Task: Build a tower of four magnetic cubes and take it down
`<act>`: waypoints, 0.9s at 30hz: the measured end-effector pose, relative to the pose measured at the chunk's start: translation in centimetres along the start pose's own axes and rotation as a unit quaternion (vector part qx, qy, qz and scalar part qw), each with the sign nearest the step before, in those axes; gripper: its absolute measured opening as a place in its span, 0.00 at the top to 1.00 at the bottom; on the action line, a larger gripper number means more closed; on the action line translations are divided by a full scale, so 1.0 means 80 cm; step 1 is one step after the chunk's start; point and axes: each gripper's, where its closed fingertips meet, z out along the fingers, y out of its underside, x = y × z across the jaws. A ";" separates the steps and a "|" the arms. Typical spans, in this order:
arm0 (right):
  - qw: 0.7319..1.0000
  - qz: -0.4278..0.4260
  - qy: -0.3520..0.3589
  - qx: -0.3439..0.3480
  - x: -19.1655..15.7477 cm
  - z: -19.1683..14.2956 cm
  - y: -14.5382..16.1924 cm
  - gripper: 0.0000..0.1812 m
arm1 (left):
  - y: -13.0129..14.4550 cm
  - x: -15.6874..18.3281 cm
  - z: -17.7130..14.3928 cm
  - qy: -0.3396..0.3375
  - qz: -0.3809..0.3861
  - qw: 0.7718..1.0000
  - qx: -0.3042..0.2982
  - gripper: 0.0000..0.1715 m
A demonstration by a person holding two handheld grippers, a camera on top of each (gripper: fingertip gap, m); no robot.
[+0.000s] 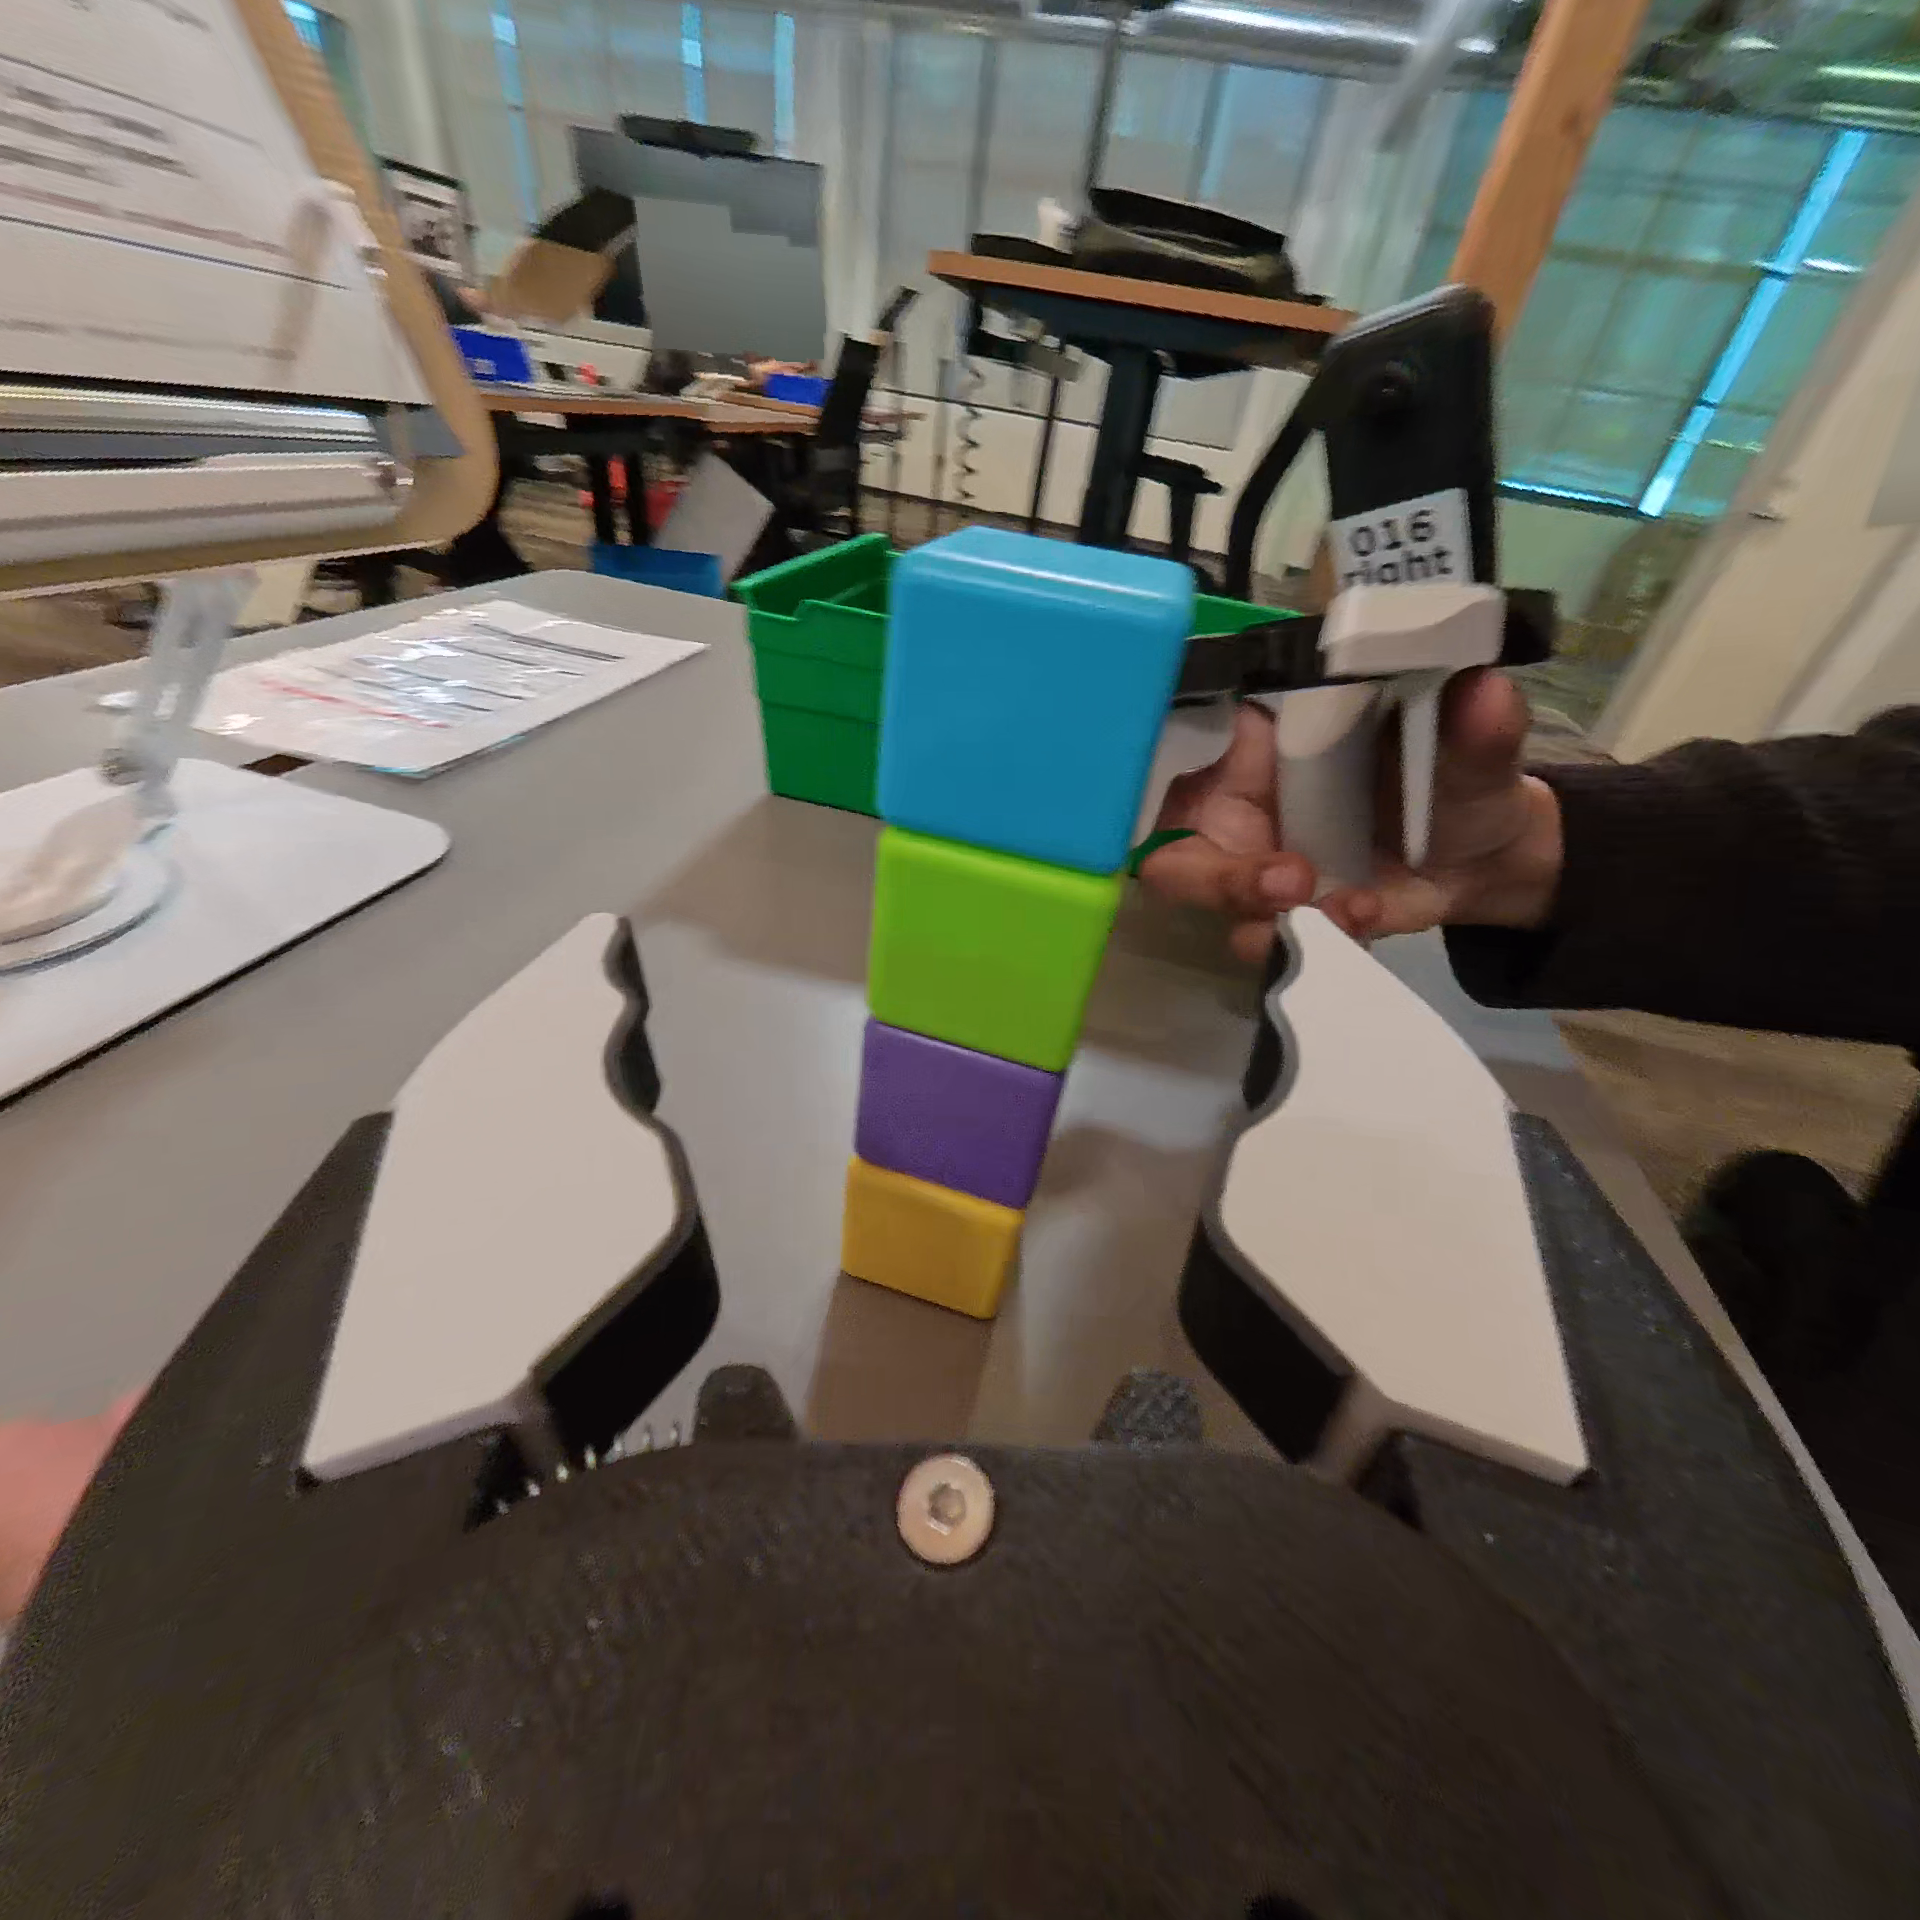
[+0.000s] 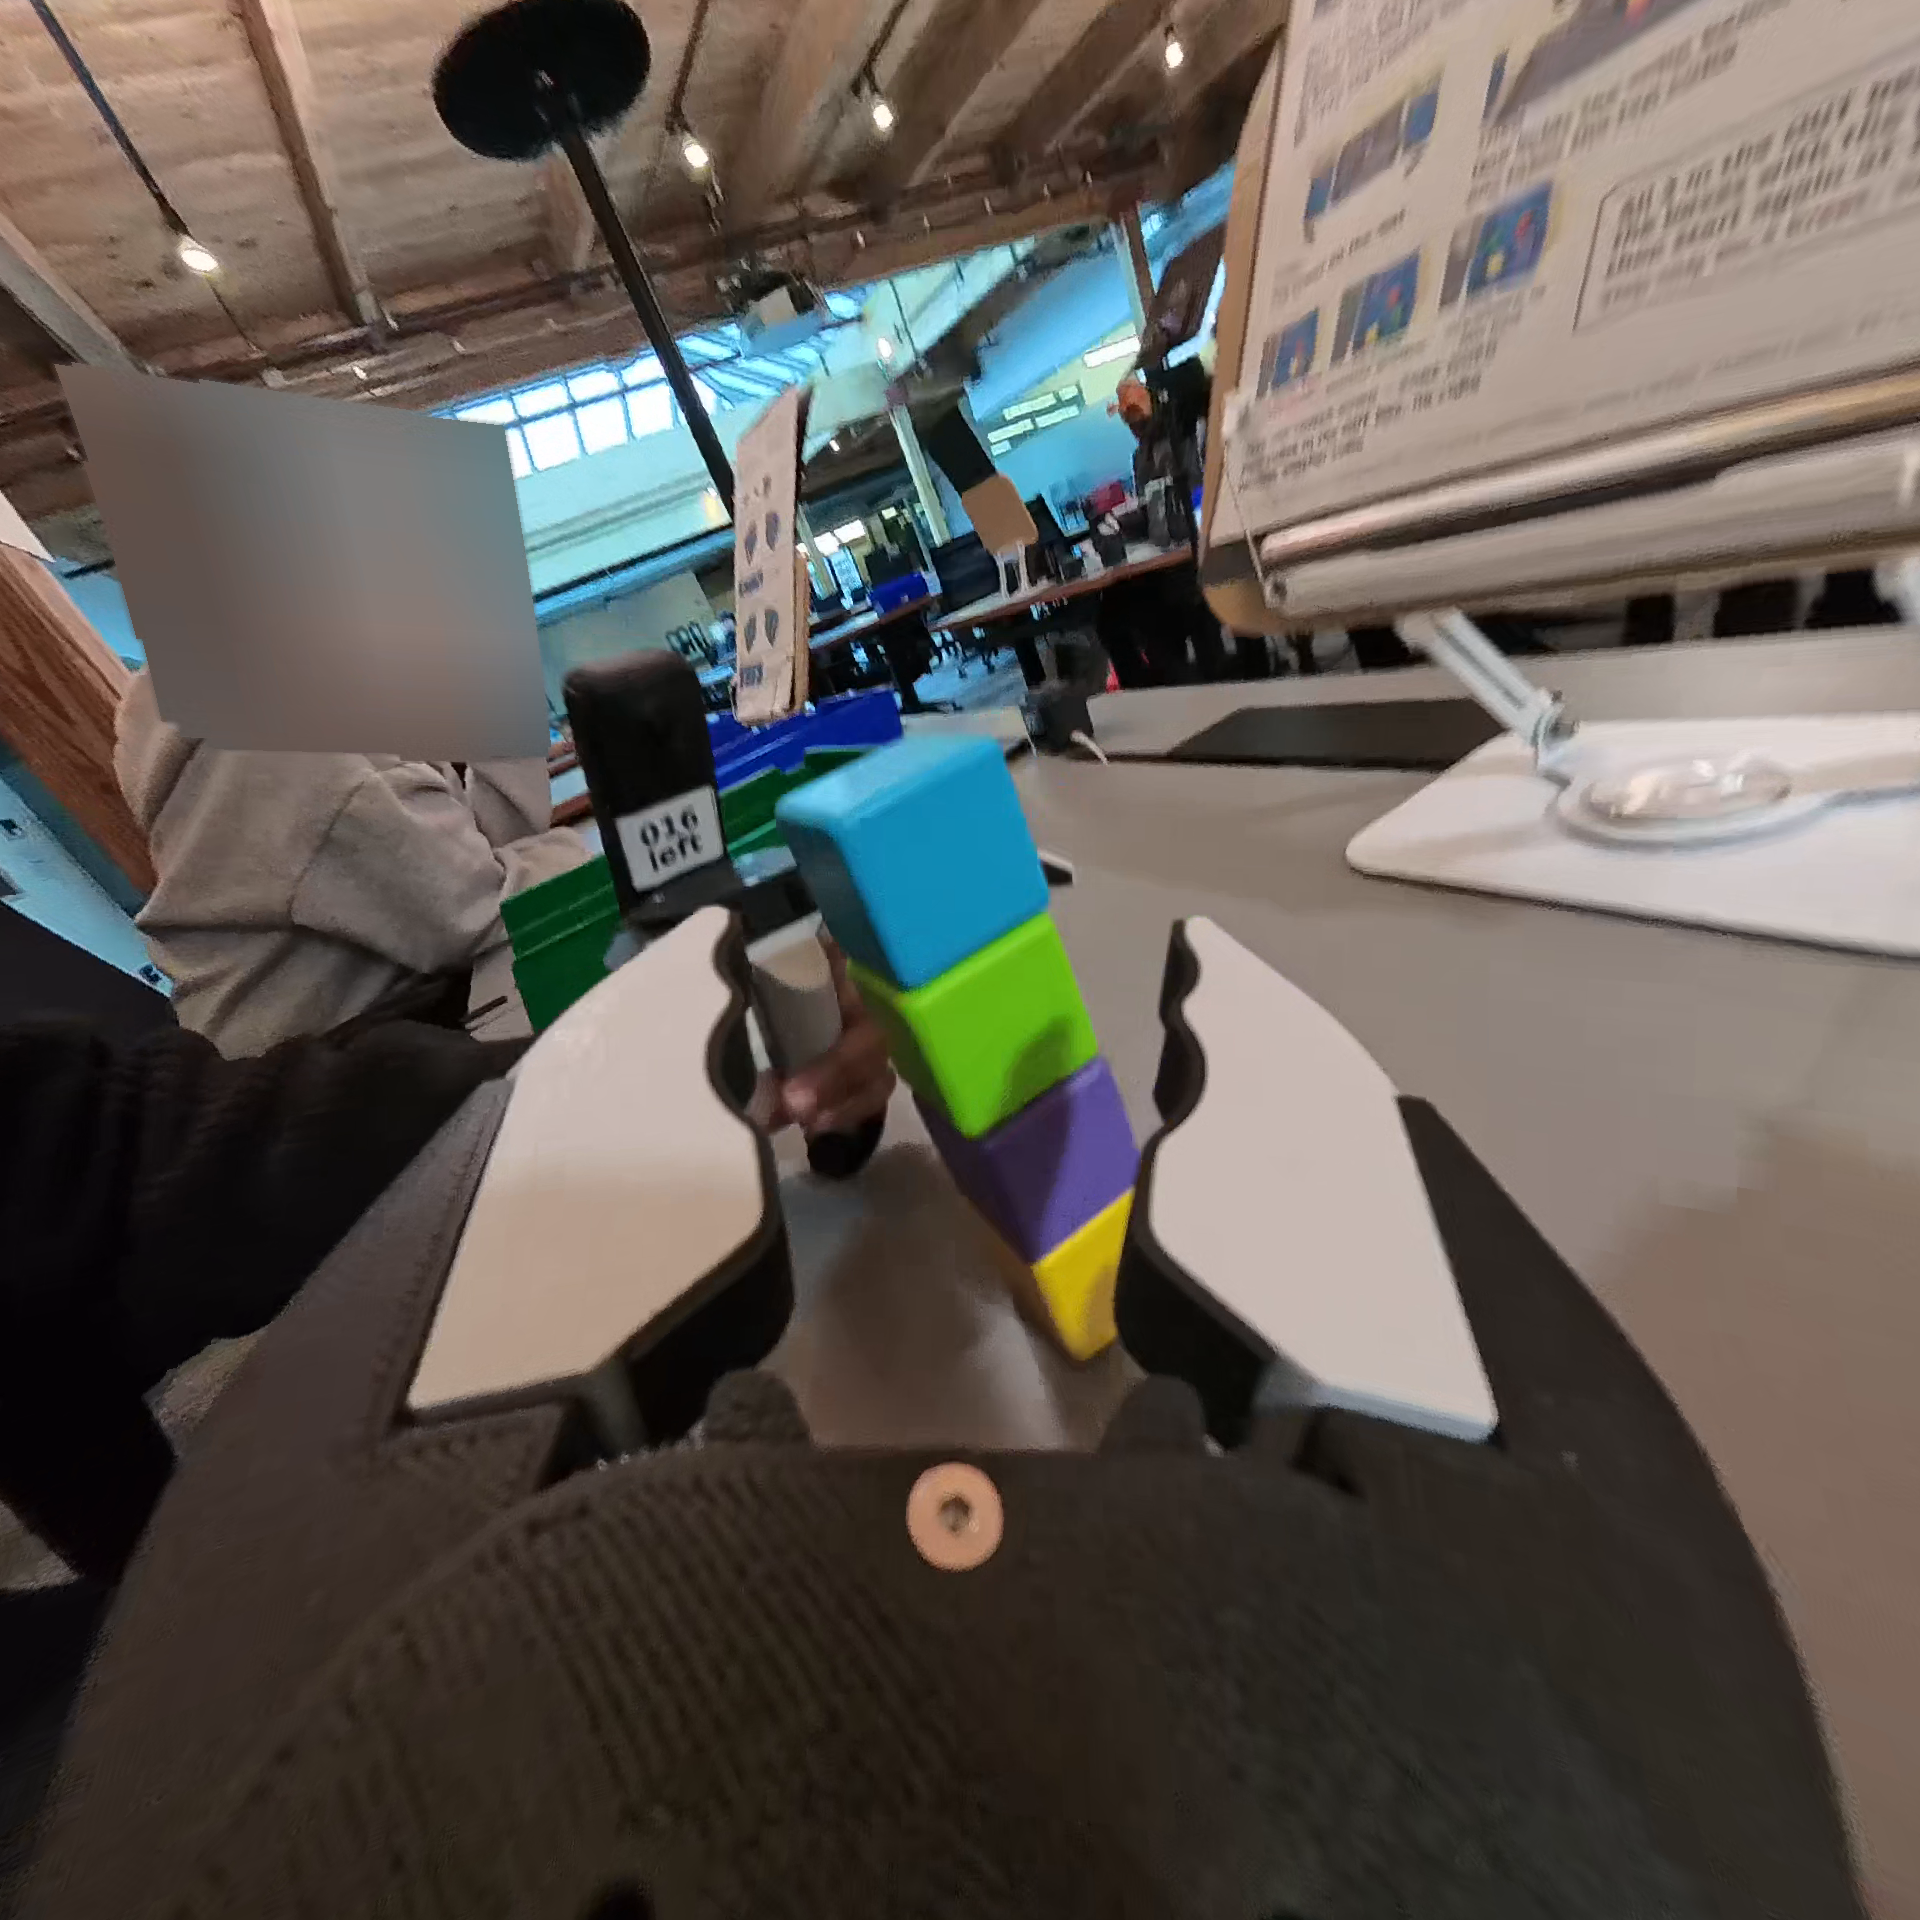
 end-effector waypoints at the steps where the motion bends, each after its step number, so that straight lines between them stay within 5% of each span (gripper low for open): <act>1: 1.000 -0.012 -0.007 0.011 -0.001 0.001 -0.009 0.58 | -0.001 -0.003 0.001 -0.007 -0.001 1.000 0.005 0.33; 13: 0.993 -0.092 -0.070 -0.038 -0.009 0.034 -0.007 0.60 | 0.016 0.014 0.035 0.049 0.000 0.998 -0.034 0.41; 18: 0.982 -0.136 -0.093 -0.087 -0.018 0.051 0.006 0.58 | 0.018 0.022 0.035 0.083 -0.010 0.996 -0.040 0.70; 22: 0.979 -0.155 -0.096 -0.088 -0.020 0.062 0.010 0.68 | 0.019 0.024 0.036 0.088 -0.008 0.995 -0.042 0.70; 27: 0.980 -0.149 -0.106 -0.079 -0.021 0.060 0.010 0.69 | 0.020 0.027 0.035 0.088 -0.001 0.995 -0.048 0.71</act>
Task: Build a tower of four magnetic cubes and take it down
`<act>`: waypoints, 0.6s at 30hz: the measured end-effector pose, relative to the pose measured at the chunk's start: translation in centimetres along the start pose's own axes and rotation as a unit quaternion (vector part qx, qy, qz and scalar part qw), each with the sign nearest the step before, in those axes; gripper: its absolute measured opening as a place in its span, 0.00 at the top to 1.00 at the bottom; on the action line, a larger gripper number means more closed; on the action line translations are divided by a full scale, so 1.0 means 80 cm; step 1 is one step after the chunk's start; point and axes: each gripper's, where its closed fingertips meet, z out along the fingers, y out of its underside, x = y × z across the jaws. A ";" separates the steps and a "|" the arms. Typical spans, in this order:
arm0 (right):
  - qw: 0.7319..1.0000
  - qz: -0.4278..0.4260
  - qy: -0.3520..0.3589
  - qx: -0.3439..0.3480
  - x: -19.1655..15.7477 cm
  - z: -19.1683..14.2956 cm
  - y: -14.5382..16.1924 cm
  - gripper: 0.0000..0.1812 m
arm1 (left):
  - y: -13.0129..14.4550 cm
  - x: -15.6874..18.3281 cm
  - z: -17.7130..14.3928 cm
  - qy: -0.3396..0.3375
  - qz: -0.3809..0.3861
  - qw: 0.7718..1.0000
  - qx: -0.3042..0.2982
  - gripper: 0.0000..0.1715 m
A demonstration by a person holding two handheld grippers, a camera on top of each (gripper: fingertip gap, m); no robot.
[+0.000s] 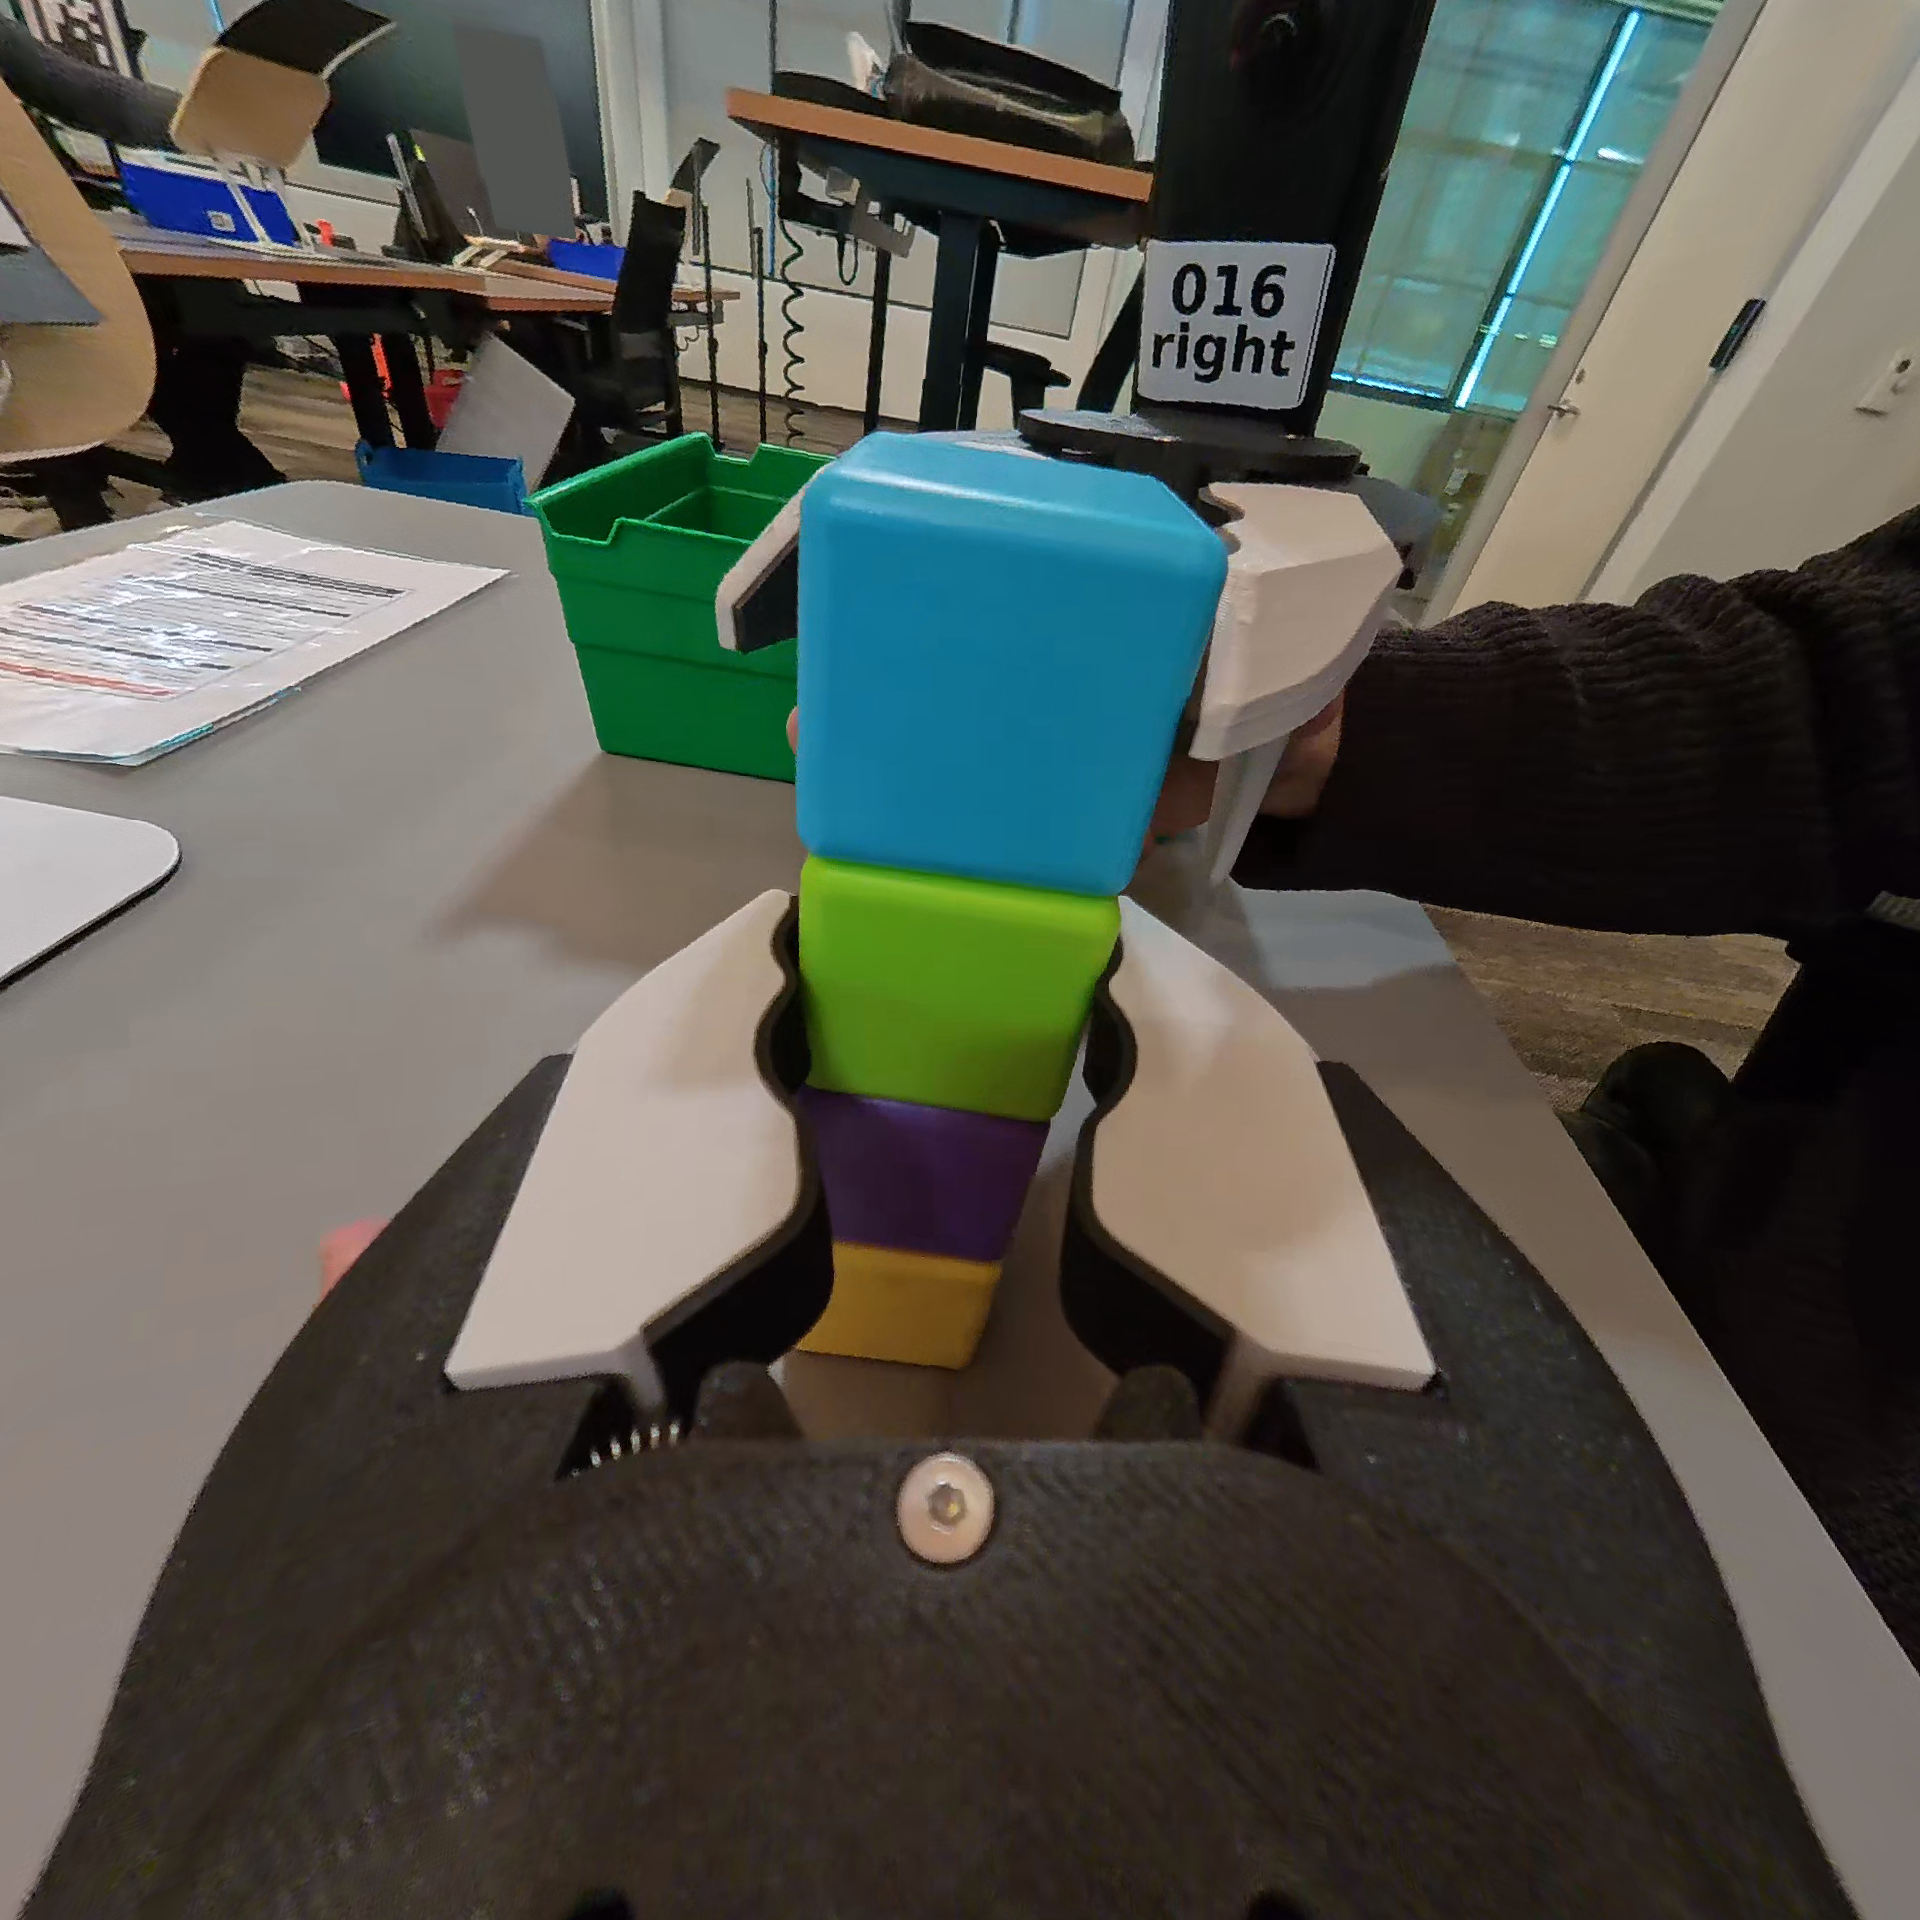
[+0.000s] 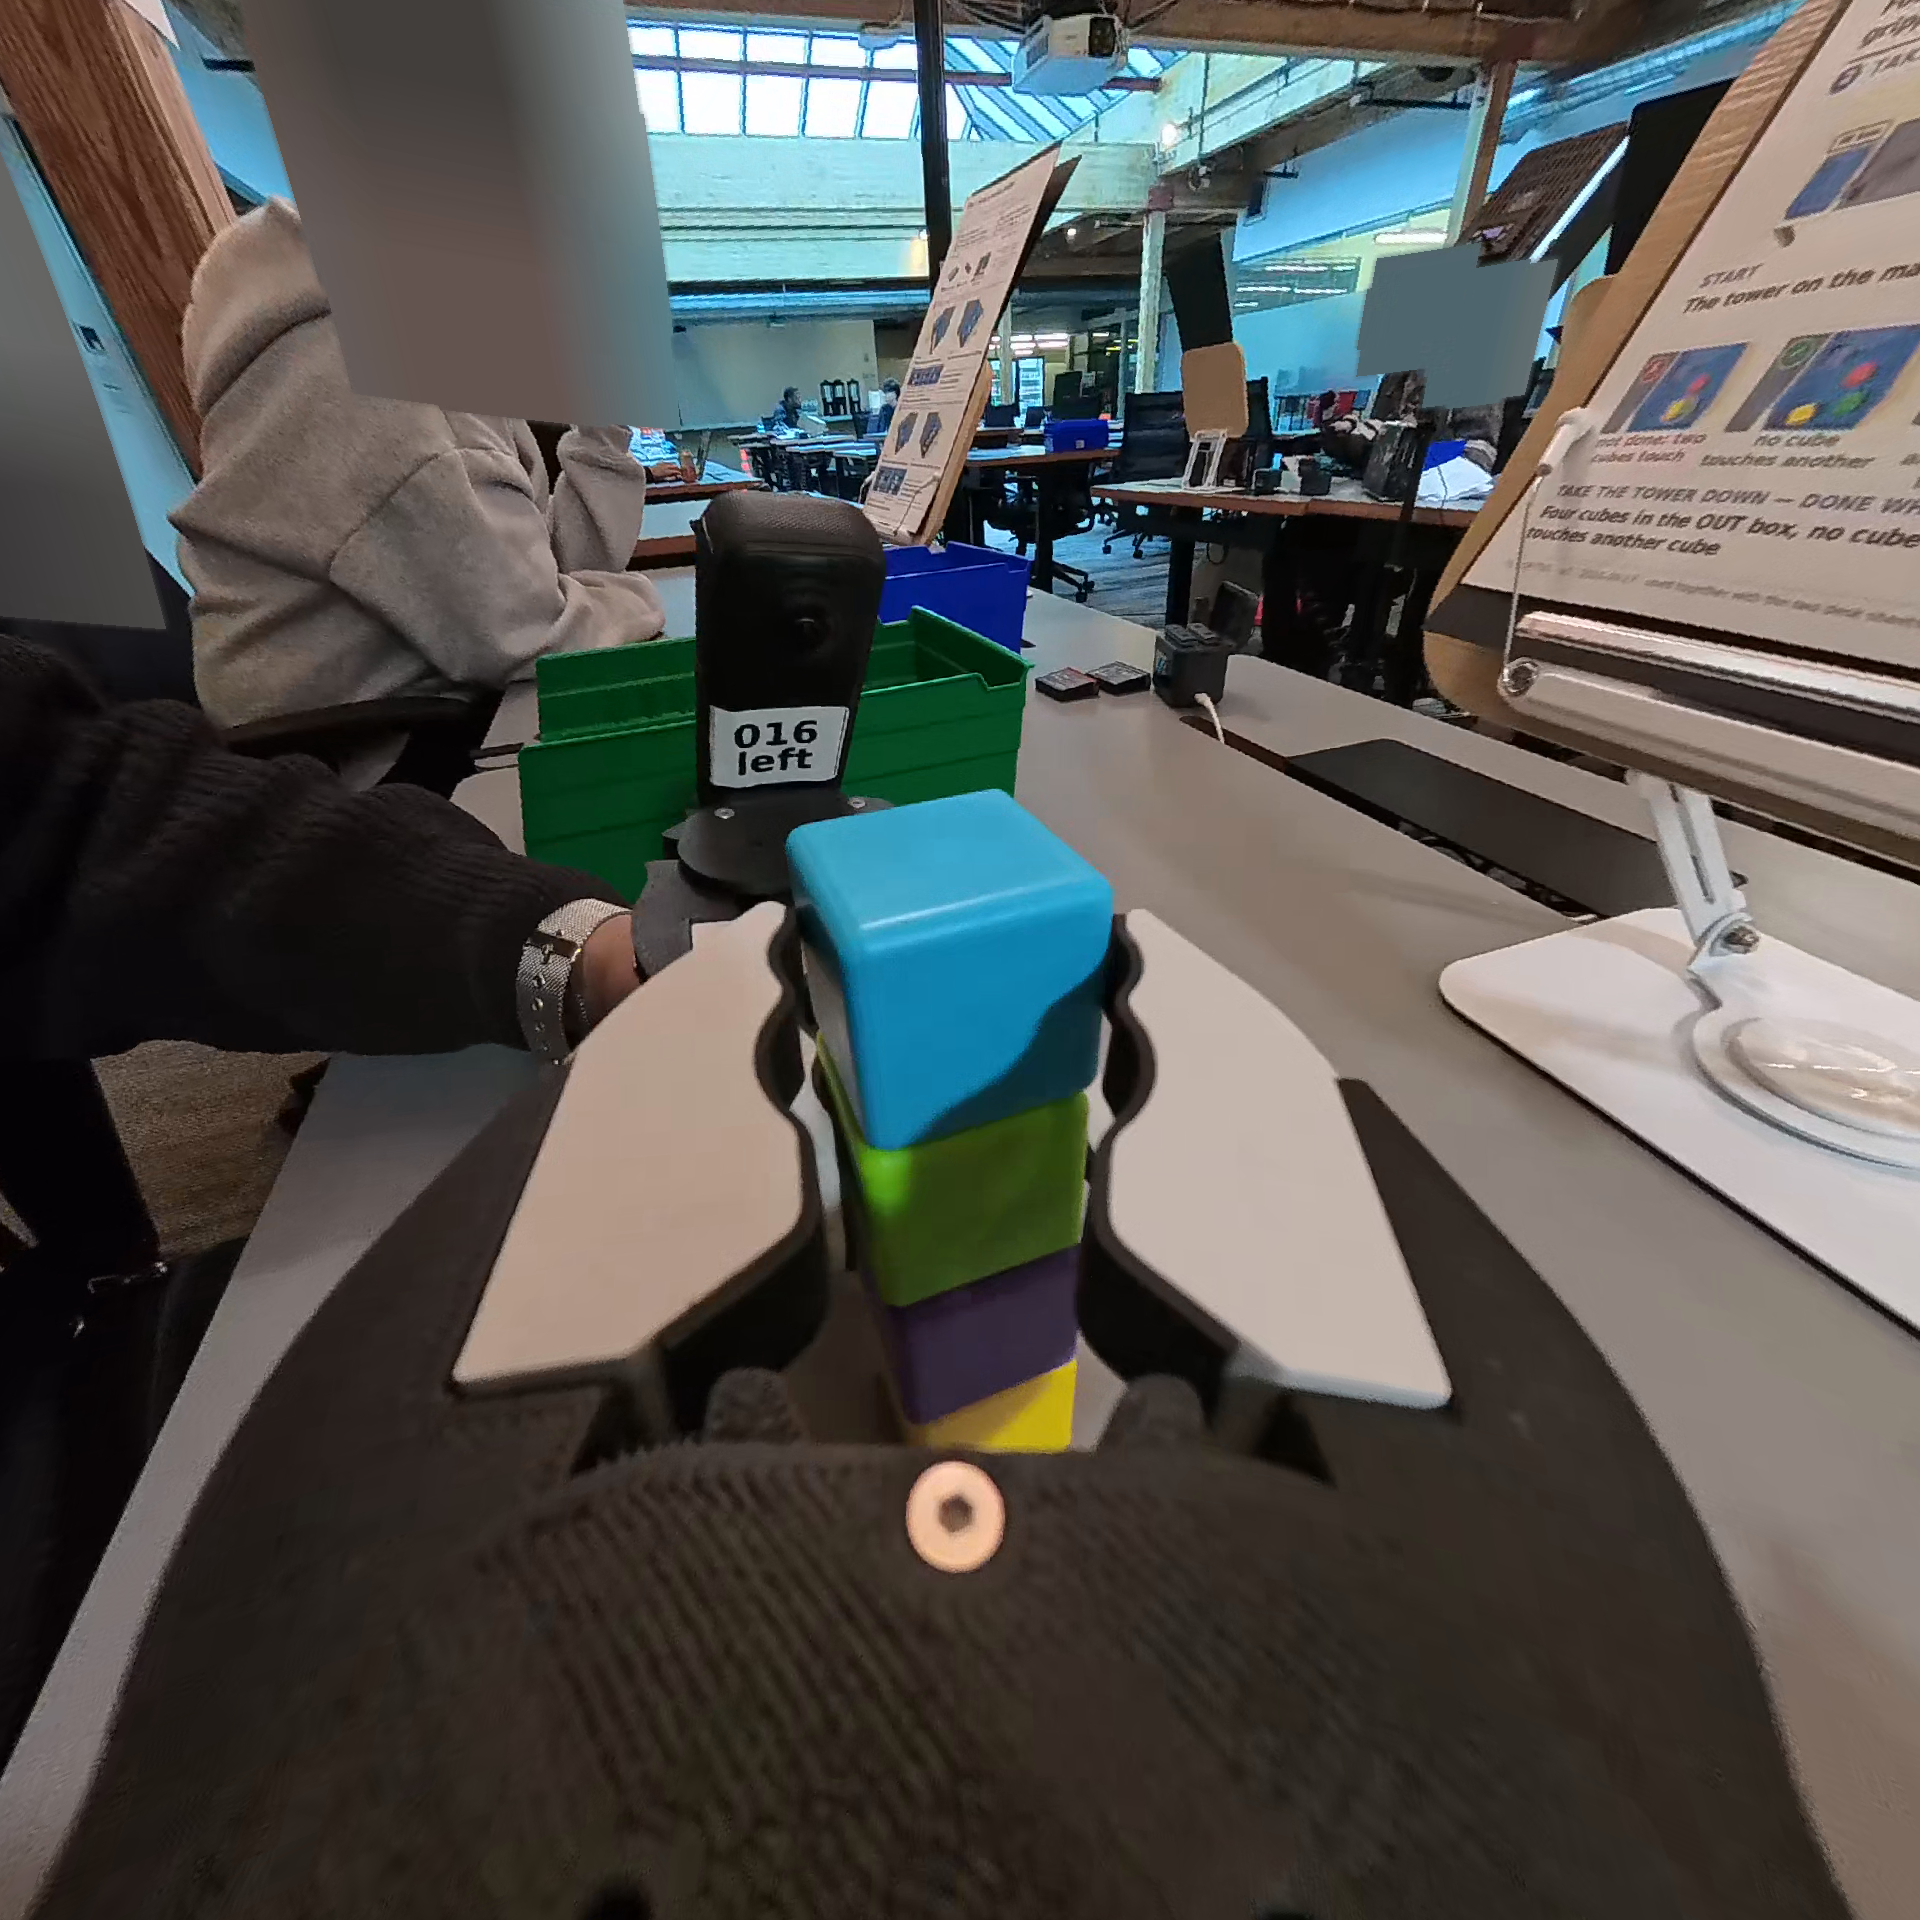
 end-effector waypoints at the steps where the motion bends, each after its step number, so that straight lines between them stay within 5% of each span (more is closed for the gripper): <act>1: 1.000 -0.002 0.003 -0.001 0.001 -0.001 0.000 0.69 | 0.000 0.000 0.000 -0.001 0.001 1.000 -0.001 0.71; 5: 0.999 -0.019 0.041 0.007 0.011 -0.005 -0.006 0.69 | 0.001 -0.004 0.001 -0.014 0.006 1.000 -0.008 0.72; 11: 0.993 -0.025 0.093 0.072 0.029 -0.040 -0.080 0.71 | 0.004 0.002 0.001 -0.013 0.024 1.000 -0.012 0.72; 18: 0.957 -0.106 0.269 -0.006 0.110 -0.141 -0.121 0.71 | 0.006 0.003 0.001 -0.009 0.002 1.000 -0.008 0.71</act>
